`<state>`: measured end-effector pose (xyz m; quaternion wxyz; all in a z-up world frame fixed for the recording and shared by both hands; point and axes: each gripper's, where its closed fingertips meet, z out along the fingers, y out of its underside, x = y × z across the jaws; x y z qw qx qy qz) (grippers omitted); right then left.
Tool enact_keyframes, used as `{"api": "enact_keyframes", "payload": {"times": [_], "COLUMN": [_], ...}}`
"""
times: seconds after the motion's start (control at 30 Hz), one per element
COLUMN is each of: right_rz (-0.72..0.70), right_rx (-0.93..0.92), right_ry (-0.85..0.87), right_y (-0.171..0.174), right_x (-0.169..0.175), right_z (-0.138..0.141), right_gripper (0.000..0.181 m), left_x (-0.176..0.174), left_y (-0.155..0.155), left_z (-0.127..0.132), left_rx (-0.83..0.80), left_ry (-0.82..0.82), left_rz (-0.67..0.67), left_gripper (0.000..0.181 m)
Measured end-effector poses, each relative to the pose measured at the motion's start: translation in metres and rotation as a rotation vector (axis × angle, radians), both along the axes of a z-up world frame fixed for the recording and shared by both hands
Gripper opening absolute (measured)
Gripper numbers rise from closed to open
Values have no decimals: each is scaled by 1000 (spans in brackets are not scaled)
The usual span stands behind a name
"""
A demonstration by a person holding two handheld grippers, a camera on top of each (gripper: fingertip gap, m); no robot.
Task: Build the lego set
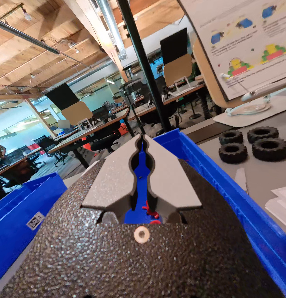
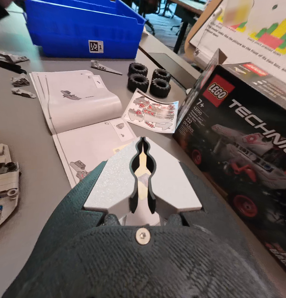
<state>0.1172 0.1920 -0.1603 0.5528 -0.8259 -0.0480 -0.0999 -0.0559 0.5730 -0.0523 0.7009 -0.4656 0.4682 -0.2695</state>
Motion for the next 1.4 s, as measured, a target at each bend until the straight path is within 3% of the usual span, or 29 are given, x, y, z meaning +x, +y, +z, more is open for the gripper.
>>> {"api": "enact_keyframes", "payload": {"times": [0.23,0.4,0.53,0.63,0.77,0.83,0.9,1.0,1.13,1.27,1.4], "right_rz": [-226,-235,-225,-258,-241,-268,-275,-274,-292,-296,-288], "right_rx": [-40,-60,-163,-246,-282,-292,-293,-298,-294,-287,-288], "right_ry": [-228,-247,-307,-437,-560,-571,-572,-601,-584,-579,-574], "right_y": [-10,-8,-6,-8,-6,-8,-8,-8,-9,-9,-9], "right_x": [32,35,37,47,47,52,53,53,56,56,55], "right_z": [-20,-25,-41,-52,-56,-56,-56,-56,-55,-54,-55], "right_gripper": [0,0,0,0,0,0,0,0,0,0,0], "left_x": [-8,-7,1,10,9,2,-7,-26,-56,-89,-109], "left_y": [25,29,30,23,9,7,-11,-34,-68,-128,-175], "left_z": [-22,-32,-53,-50,-78,-92,-103,-100,-96,-116,-142], "left_rx": [124,194,-30,-184,-381,-459,-481,-499,-501,-491,-432], "left_ry": [197,299,371,399,766,908,1005,1072,937,880,1003], "left_rz": [258,315,165,-9,-270,-308,-430,-484,-516,-614,-613], "left_gripper": [0,0,0,0,5,9,10,11,14,9,8]}}
